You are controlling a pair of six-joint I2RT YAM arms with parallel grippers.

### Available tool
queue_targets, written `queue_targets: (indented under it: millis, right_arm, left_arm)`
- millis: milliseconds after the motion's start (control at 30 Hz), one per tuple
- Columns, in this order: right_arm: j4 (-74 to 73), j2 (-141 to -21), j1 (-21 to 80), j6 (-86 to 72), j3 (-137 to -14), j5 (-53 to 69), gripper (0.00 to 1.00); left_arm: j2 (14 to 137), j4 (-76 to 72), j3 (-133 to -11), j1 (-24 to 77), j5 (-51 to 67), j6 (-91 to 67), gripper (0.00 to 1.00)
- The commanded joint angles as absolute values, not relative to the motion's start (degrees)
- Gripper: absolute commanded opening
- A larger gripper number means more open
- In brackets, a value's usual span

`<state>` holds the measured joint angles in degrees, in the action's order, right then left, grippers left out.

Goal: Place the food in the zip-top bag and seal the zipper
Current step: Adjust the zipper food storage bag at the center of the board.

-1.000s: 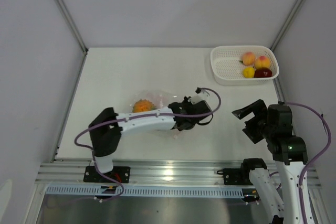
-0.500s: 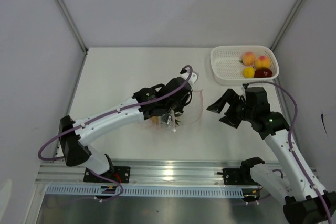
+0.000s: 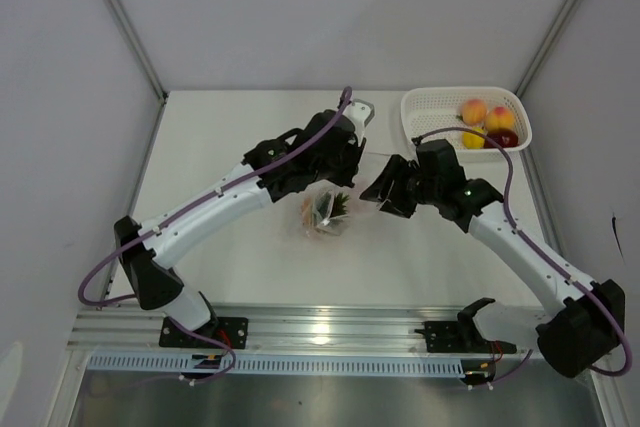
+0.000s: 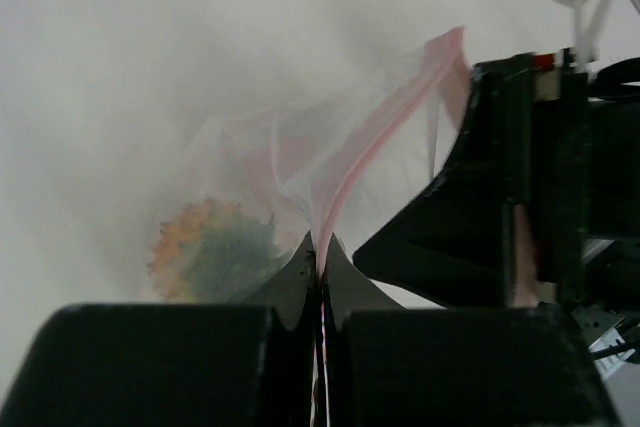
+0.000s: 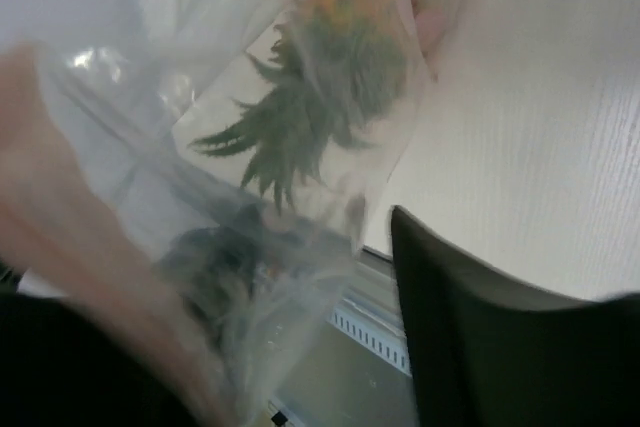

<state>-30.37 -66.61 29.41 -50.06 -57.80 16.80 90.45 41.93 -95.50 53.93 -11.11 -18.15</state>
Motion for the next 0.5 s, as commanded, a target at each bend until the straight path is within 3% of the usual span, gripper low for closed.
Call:
queue_targets:
  millis: [0,67,133,333,467]
  right_arm:
    - [-29.43,-71.17,29.18,-48.61,-62.04,15.91,0.43]
    - [-33.98,-73.20,27.95,-45.37,-67.22,13.47,0.14]
    - [-38.21,-75.75,26.64,-42.82,-74.13,11.78,0.00]
    - [-46.75,-79.28,26.37,-36.12,-90.07,10.37,0.00]
    - [-43.87,-77.96,26.55,-36.21,-86.43,10.98,0.00]
  left_arm:
    - [90.53,42.19,-99.05,51.69,-7.48,-19.69,0.01]
    - [89.48,42.19,-98.88,49.06,-6.60,-20.13,0.00]
    - [88.86,42.45,-99.22,46.60,-3.89,-20.56,0.00]
    - [80.96,42.55,-96.51,42.01,-1.15,-20.65,0.01]
    - [73.66,36.40,-87.99,41.58,-1.05,-21.53,0.01]
